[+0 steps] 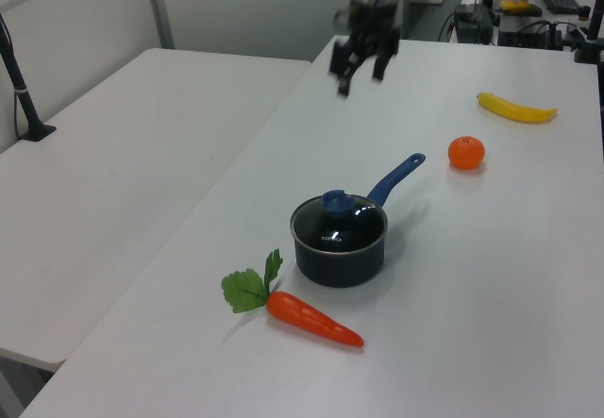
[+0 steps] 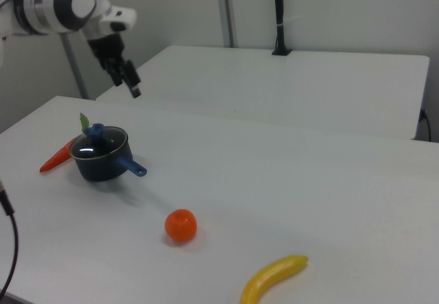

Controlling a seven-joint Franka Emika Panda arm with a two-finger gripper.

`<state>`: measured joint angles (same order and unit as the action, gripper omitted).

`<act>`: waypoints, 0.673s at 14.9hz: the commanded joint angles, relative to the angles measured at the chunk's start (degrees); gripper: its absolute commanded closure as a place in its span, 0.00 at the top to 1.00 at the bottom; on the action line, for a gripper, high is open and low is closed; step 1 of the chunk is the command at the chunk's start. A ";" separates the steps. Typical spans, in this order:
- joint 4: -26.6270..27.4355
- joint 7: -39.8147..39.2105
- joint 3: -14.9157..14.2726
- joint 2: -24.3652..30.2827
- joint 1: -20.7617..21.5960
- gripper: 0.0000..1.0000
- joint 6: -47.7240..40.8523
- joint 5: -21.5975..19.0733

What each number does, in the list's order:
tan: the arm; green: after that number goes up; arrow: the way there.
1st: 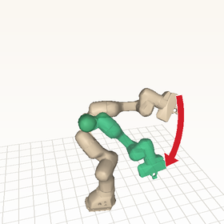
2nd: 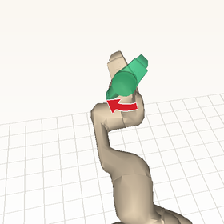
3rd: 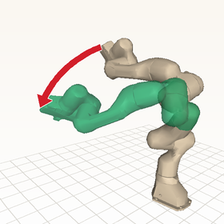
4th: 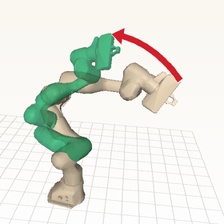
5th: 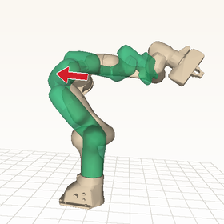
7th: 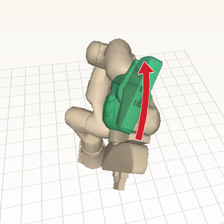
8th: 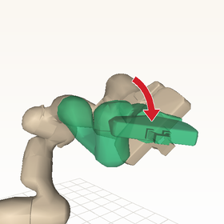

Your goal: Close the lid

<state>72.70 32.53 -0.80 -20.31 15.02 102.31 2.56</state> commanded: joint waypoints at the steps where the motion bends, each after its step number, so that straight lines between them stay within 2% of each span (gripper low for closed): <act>1: 11.93 -13.25 0.71 13.52 -7.88 1.00 -4.99 -2.56; 3: 12.73 -18.53 0.62 16.43 -10.71 1.00 -11.05 -3.00; 5: 11.42 -21.44 0.01 16.27 -10.89 1.00 -16.51 -2.21; 10: 10.45 -22.95 -0.52 15.92 -12.21 1.00 -16.53 -2.91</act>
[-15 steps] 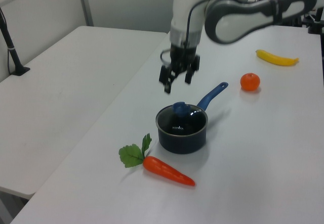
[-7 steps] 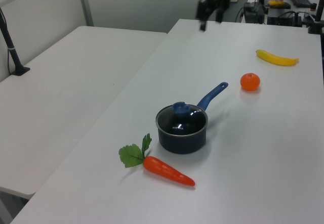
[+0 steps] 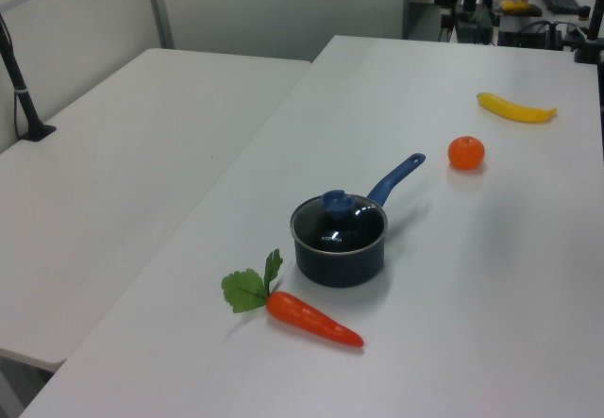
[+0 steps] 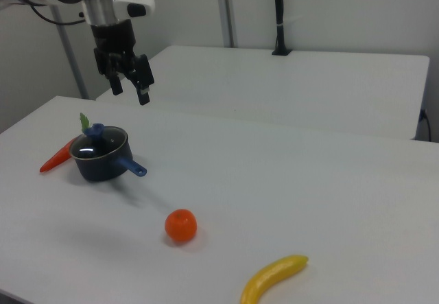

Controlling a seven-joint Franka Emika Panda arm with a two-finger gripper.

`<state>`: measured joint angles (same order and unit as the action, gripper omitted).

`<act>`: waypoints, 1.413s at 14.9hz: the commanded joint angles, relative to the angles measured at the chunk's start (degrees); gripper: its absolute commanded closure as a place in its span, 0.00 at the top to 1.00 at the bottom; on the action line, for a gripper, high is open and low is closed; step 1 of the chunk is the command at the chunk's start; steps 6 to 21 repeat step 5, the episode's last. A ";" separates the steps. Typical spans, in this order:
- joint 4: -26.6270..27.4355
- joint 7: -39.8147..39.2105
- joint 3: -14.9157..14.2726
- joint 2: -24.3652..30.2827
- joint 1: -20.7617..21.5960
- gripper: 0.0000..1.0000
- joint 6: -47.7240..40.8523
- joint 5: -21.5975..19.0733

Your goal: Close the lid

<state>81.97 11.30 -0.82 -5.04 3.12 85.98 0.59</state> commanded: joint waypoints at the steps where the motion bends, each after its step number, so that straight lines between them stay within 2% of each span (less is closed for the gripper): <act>1: 1.18 -1.64 -0.50 0.64 -0.40 1.00 -0.28 -1.03; 21: 1.09 -1.11 -0.50 0.29 -0.40 1.00 -0.20 -1.12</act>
